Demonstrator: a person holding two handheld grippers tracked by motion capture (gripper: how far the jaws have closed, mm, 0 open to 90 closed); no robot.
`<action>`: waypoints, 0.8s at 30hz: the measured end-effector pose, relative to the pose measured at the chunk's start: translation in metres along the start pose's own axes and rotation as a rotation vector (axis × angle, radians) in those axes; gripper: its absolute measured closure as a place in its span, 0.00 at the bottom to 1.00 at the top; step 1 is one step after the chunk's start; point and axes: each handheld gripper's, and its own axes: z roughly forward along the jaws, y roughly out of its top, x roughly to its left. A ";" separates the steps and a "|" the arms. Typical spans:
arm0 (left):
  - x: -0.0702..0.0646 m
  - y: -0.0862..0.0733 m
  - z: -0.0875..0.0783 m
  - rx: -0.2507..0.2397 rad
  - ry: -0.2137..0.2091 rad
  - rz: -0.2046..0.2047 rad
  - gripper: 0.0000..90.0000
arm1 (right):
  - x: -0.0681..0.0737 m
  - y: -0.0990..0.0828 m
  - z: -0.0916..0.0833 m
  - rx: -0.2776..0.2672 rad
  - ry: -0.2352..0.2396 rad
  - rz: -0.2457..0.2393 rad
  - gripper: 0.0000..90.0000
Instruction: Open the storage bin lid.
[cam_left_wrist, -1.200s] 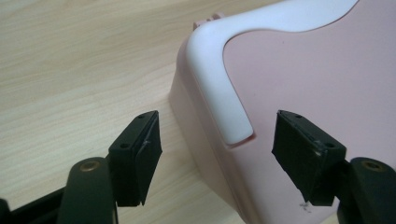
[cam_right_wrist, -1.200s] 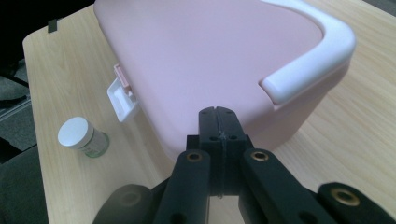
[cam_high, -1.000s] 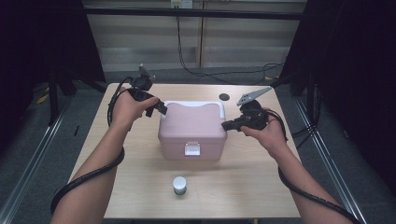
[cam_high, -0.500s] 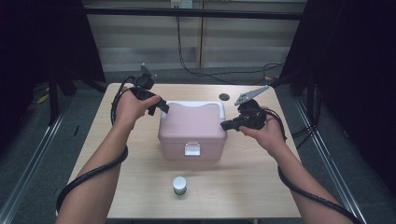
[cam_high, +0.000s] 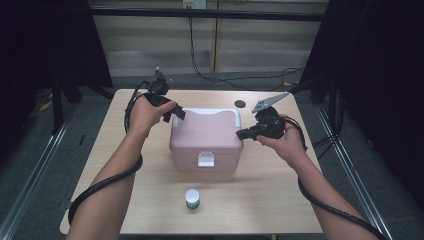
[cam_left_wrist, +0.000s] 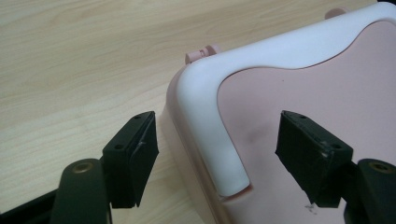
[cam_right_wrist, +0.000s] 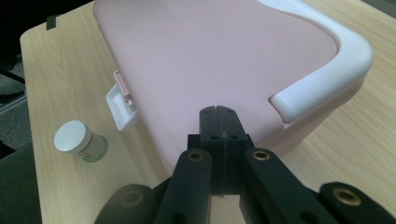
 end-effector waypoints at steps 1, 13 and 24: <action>0.000 0.000 0.001 -0.002 -0.007 -0.004 0.32 | 0.000 0.000 0.000 0.001 -0.001 0.001 1.00; -0.005 0.004 0.010 -0.011 -0.040 0.012 0.32 | 0.000 0.000 0.000 0.003 0.005 0.015 1.00; -0.004 0.004 0.019 -0.024 -0.036 0.012 0.30 | -0.001 -0.001 0.000 0.003 0.010 0.038 1.00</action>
